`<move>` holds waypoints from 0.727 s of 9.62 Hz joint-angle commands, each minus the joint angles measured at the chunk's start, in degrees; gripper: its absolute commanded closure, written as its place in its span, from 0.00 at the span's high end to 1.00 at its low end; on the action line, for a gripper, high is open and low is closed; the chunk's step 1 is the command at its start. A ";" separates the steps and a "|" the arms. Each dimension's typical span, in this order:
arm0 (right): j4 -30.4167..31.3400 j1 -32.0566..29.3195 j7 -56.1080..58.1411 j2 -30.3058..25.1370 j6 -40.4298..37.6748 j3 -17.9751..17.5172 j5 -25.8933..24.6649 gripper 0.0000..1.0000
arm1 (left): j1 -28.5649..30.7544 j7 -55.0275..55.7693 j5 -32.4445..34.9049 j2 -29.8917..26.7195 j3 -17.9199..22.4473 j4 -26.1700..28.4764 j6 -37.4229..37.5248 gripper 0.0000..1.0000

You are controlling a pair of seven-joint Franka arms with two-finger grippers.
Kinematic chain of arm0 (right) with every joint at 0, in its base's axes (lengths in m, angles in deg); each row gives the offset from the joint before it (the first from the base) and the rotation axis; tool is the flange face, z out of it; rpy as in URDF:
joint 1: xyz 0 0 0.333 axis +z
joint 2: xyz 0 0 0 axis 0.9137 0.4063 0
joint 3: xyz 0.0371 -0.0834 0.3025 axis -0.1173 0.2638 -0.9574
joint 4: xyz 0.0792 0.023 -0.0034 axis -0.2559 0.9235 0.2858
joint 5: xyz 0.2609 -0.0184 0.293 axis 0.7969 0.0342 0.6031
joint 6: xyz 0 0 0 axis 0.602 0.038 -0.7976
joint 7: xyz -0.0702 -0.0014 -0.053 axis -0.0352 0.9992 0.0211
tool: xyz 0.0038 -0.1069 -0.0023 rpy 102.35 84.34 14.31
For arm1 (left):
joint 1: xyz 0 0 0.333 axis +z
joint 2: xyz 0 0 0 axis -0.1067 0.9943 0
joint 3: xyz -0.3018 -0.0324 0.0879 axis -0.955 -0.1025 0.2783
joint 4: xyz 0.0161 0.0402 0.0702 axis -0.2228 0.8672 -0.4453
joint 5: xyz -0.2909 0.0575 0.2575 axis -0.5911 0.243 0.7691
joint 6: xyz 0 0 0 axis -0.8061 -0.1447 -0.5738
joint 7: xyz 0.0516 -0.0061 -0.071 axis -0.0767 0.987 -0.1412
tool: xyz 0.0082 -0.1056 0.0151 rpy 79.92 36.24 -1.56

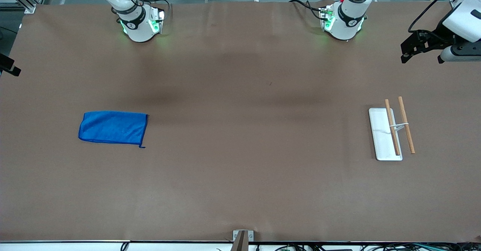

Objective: Right arm passes towel to left arm to hang

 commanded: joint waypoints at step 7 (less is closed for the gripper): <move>1.11 -0.54 -0.16 -1.13 0.66 -0.16 0.48 1.00 | 0.32 0.42 0.33 1.82 -0.28 -0.63 0.21 1.00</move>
